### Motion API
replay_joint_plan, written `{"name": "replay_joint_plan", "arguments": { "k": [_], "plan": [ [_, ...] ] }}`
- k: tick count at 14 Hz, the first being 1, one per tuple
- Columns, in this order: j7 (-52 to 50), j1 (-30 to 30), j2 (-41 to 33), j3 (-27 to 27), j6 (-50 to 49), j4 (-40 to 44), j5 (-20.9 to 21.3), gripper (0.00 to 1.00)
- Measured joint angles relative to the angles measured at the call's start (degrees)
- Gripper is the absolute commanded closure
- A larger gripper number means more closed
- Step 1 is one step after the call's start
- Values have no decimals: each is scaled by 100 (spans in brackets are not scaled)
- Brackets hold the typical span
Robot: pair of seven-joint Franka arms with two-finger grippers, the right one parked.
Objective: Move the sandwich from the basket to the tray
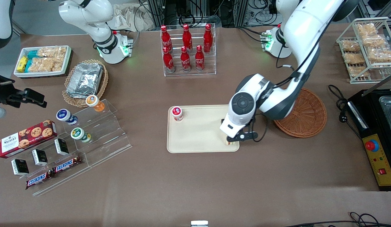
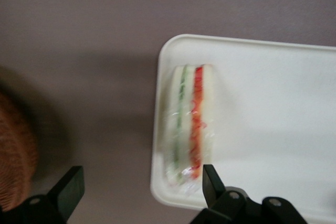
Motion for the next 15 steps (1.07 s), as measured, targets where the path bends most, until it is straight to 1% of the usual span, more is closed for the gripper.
{"name": "replay_joint_plan", "arguments": {
  "k": [3,5,9,11,14,15],
  "plan": [
    [671,440,-497,6,-458,3,-202,0],
    [854,654,-667,9,-532,1,-253,0],
    [886,751,-833,8,-609,-1,-270,0],
    [1067,829,-979,9,-699,-2,-271,0],
    [1822,1140,-1358,66,-1067,-2,-278,0],
    [2114,1191,-1517,216,-1169,-3,-342,0]
  ]
}}
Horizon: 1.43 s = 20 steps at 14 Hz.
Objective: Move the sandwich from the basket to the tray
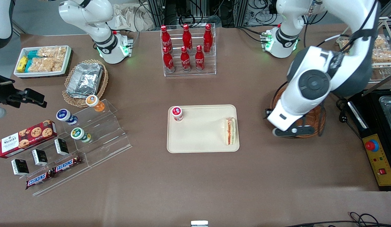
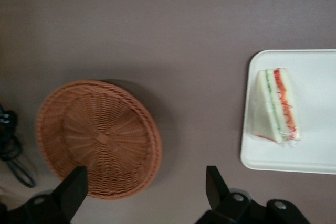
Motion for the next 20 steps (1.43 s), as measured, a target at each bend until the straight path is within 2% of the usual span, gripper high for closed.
{"name": "replay_joint_plan", "arguments": {
  "k": [4,7,11,15,20],
  "plan": [
    [1187,-19,-570,839,-259,-14,-426,0],
    [1945,-269,-845,1571,-387,-33,-653,0],
    [2859,-357,-1121,2202,-523,-41,-808,0],
    [3181,-367,-1364,2590,-575,-45,-911,0],
    [3208,-370,-1480,2632,-576,-30,-925,0]
  ]
}}
